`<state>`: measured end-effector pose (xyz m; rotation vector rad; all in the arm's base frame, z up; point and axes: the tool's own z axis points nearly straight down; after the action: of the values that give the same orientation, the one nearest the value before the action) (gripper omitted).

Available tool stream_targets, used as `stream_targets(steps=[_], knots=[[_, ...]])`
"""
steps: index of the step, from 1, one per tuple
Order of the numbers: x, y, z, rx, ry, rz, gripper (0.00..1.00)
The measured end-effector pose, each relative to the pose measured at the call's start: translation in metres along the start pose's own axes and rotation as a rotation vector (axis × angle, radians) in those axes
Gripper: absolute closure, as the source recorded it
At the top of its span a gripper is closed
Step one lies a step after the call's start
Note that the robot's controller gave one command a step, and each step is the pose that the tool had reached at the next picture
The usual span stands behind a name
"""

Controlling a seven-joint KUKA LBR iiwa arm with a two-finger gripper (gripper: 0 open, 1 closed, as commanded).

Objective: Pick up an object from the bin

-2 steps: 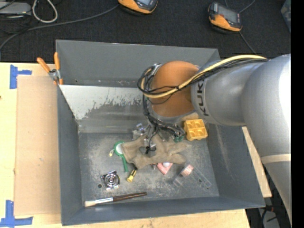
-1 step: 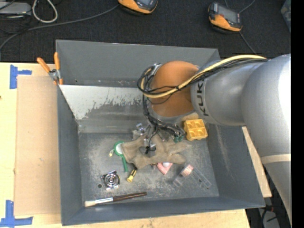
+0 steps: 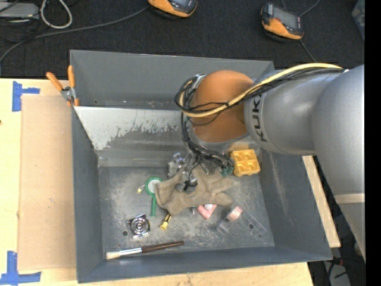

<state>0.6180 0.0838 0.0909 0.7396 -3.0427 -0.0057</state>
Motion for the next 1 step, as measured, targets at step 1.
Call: stream_targets(steps=[1], knots=[[-0.0016,-0.0001,-0.0325,0.002,-0.006,0.001,1.0]])
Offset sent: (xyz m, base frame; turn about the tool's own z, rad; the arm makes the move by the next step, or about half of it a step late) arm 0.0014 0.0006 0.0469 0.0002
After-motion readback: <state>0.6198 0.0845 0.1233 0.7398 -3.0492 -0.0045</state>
